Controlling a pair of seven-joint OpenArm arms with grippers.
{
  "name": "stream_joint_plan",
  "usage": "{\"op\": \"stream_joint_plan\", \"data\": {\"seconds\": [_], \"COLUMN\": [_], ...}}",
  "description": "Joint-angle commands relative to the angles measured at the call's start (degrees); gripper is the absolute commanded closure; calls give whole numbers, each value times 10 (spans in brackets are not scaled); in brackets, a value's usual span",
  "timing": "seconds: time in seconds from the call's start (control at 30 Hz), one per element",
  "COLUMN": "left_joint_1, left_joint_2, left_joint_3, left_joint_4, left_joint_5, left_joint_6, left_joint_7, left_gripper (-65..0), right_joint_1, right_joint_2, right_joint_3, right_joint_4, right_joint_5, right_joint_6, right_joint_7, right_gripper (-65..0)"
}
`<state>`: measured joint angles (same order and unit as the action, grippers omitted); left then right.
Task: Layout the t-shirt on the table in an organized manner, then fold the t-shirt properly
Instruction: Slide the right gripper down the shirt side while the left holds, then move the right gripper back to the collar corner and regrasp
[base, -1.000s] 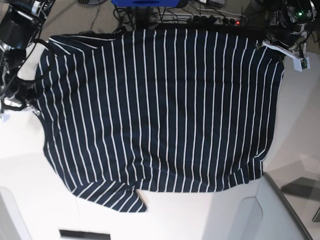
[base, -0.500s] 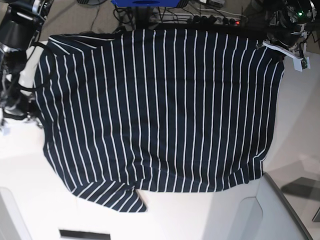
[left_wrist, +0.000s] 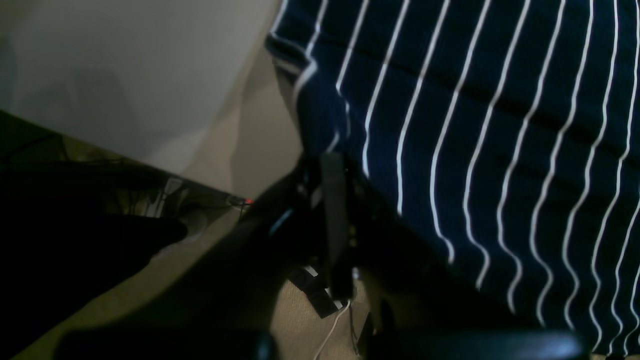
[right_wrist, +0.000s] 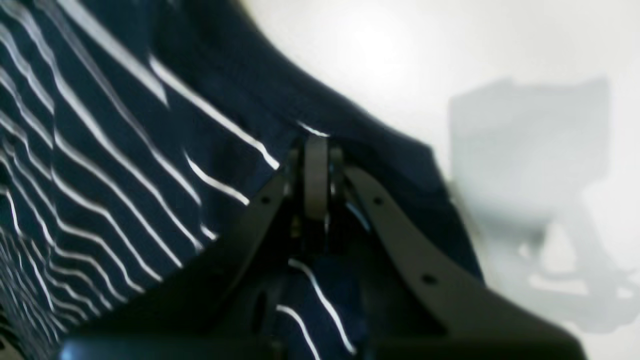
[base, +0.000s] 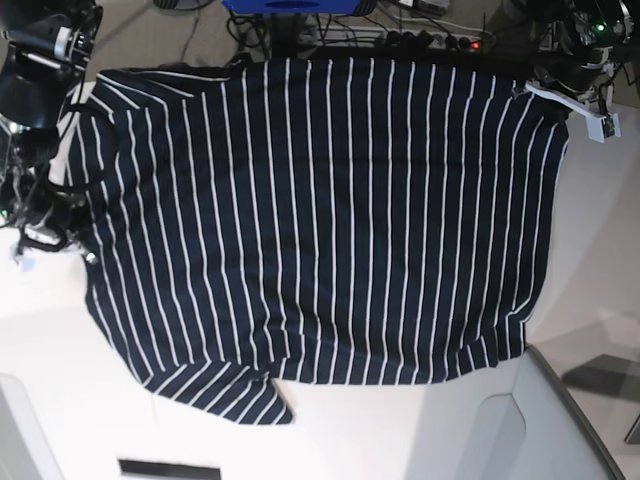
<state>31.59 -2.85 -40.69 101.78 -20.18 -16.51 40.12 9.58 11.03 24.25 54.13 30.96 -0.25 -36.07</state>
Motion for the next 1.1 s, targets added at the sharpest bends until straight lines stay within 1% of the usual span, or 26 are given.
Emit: {"op": "stream_joint_plan", "data": {"seconds": [0.0, 0.07, 0.17, 0.27, 0.37, 0.4, 0.43, 0.53, 0.57, 0.63, 0.7, 0.73, 0.8, 0.87, 0.9, 0.93, 1.07], "left_joint_1": [4, 4, 4, 4, 4, 3, 3, 3, 3, 3, 3, 3, 3, 3, 3, 3, 3], "left_joint_2": [-4, -4, -5, -5, -5, -5, -5, -5, -5, -5, -5, -6, -6, -6, -6, -6, -6], "left_joint_3": [-4, -4, -4, -4, -4, -4, -5, -5, -5, -5, -5, -5, -5, -5, -5, -5, -5], "left_joint_4": [8, 8, 8, 8, 2, -3, -8, -12, -12, -12, -12, -12, -11, -9, -8, -8, -8], "left_joint_5": [-4, -4, -4, -4, -4, -4, -4, -4, -4, -4, -4, -4, -4, -4, -4, -4, -4], "left_joint_6": [1, 1, 1, 1, 1, 1, 1, 1, 1, 1, 1, 1, 1, 1, 1, 1, 1], "left_joint_7": [-9, -9, -9, -9, -9, -9, -9, -10, -10, -10, -10, -10, -10, -10, -10, -10, -10], "left_gripper": [0, 0, 0, 0, 0, 0, 0, 0, 0, 0, 0, 0, 0, 0, 0, 0, 0], "right_joint_1": [4, 4, 3, 3, 3, 3, -1, -44, -59, -95, -139, -162, -210, -247, -265, -283, -337], "right_joint_2": [13, 14, 14, 14, 13, 13, 12, 12, 12, 12, 16, 18, 19, 14, 13, 12, 12], "right_joint_3": [2, 2, 2, 2, 2, 1, 0, 0, 1, 2, 2, 3, 14, 44, 55, 61, 60], "right_joint_4": [5, 5, 5, 6, 11, 19, 32, 115, 147, 205, 244, 259, 279, 286, 287, 287, 289], "right_joint_5": [-3, -3, -1, -1, 0, 1, 6, 39, 49, 69, 100, 120, 158, 184, 194, 202, 220], "right_joint_6": [-15, -32, -46, -49, -44, -36, -16, 57, 71, 72, 72, 72, 72, 72, 73, 73, 75], "right_joint_7": [7, 9, 9, 9, 6, 5, 5, 5, 5, 5, 3, -4, -29, -60, -75, -85, -87], "right_gripper": [0, 0, 0, 0, 0, 0, 0, 0, -2, -6, -60, -113, -248, -357, -398, -420, -425]}}
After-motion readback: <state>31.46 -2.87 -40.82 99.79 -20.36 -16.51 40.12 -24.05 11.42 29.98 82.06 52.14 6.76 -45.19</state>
